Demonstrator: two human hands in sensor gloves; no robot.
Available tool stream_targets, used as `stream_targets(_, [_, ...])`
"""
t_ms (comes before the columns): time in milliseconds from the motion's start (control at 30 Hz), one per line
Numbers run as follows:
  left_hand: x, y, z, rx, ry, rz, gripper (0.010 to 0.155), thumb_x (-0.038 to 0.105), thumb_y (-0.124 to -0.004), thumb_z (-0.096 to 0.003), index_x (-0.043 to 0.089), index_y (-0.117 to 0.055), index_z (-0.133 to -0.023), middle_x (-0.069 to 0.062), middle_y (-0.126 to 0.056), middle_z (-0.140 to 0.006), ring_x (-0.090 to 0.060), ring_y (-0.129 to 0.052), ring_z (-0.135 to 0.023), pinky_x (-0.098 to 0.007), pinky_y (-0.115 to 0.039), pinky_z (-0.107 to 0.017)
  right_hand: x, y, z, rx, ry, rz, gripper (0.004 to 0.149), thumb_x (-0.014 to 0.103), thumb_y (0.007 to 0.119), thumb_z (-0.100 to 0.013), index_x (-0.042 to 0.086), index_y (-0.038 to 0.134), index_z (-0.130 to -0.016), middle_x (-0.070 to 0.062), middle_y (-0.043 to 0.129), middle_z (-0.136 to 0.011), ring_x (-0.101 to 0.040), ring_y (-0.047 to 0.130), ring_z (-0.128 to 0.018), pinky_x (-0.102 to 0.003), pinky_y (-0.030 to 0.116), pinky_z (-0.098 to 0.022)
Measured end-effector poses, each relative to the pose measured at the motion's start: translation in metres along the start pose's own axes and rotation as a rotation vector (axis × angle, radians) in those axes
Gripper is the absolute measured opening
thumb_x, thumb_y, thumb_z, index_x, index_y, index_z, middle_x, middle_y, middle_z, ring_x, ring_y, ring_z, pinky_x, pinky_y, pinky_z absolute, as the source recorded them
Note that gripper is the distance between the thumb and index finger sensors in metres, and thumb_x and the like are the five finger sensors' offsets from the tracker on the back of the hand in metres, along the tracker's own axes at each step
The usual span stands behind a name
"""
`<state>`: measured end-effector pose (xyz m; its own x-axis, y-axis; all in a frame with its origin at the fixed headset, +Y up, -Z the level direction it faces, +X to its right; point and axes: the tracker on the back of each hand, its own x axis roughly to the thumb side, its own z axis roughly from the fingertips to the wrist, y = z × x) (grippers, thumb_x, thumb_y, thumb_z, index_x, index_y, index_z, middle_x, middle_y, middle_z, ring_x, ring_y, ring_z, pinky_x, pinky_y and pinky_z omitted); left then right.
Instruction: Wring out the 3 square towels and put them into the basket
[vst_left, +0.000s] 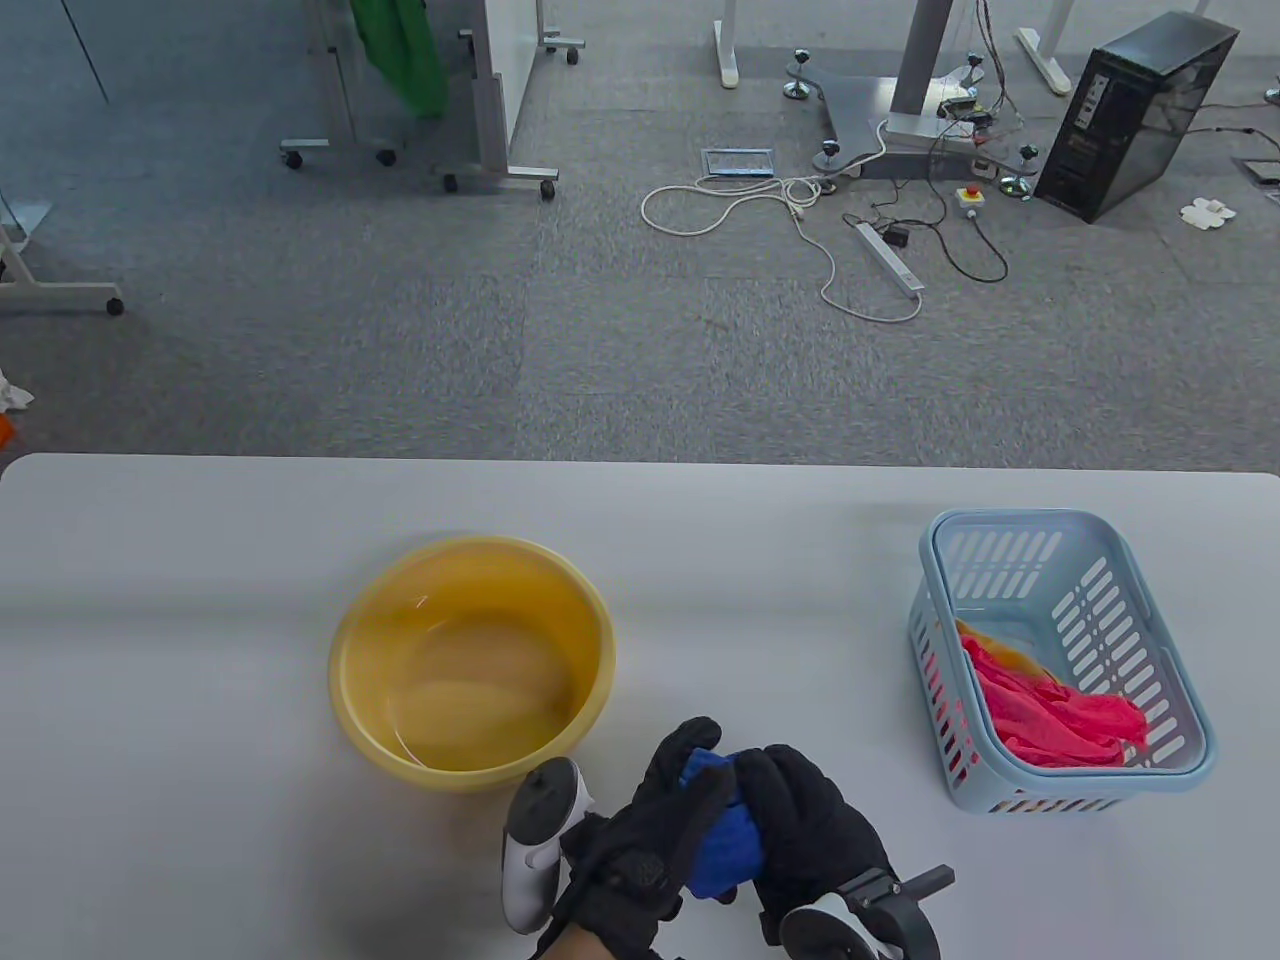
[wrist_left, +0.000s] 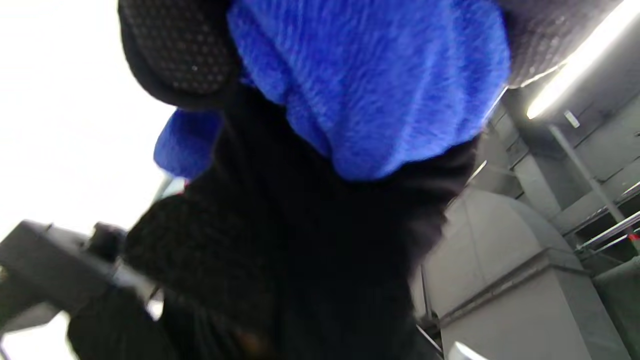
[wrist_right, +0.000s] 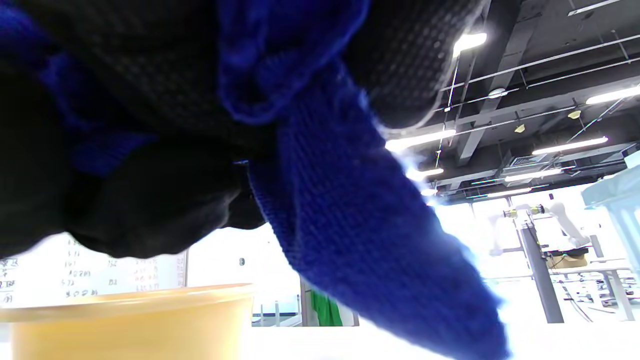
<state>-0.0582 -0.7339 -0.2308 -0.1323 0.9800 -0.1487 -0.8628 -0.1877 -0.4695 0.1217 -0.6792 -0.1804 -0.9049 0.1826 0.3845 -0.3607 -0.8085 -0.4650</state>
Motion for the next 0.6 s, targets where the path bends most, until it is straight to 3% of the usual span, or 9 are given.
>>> stream_targets(100, [0.000,0.004,-0.002,0.027,-0.042,-0.052,0.079,0.073,-0.074,-0.0566,0.028,-0.047,-0.115,-0.018,-0.067,-0.103,-0.044,-0.091,-0.065,-0.036,-0.087,-0.034,-0.001,0.001,0.000,0.008,0.006,-0.037,0.083,0.024,0.108,-0.041,0.024,0.054,-0.104,-0.013,0.070,-0.097,-0.031,0.096,-0.059,-0.033,0.089,-0.039])
stream_targets(333, [0.004,0.009,-0.002,0.075,-0.093,-0.164,0.071,0.068,-0.074,-0.0576,0.025,-0.057,-0.111,-0.020,-0.075,-0.096,-0.040,-0.094,-0.047,-0.033,-0.087,-0.026,-0.007,0.007,-0.002,0.072,0.034,-0.127,0.086,0.025,0.108,-0.039,0.023,0.053,-0.105,-0.012,0.071,-0.097,-0.030,0.097,-0.058,-0.032,0.090,-0.038])
stream_targets(467, [0.007,0.009,0.000,0.127,-0.134,-0.213,0.066,0.065,-0.076,-0.0572,0.025,-0.063,-0.108,-0.018,-0.078,-0.094,-0.038,-0.094,-0.039,-0.032,-0.086,-0.021,-0.019,0.013,-0.004,0.160,0.115,-0.366,0.091,0.024,0.109,-0.038,0.024,0.050,-0.107,-0.013,0.072,-0.096,-0.031,0.097,-0.057,-0.032,0.090,-0.038])
stream_targets(600, [0.012,0.009,0.001,0.165,-0.192,-0.288,0.063,0.063,-0.077,-0.0566,0.024,-0.068,-0.105,-0.019,-0.081,-0.088,-0.037,-0.096,-0.037,-0.031,-0.086,-0.019,-0.026,0.016,-0.005,0.212,0.161,-0.480,0.094,0.026,0.109,-0.037,0.023,0.049,-0.109,-0.014,0.073,-0.095,-0.030,0.098,-0.055,-0.031,0.091,-0.036])
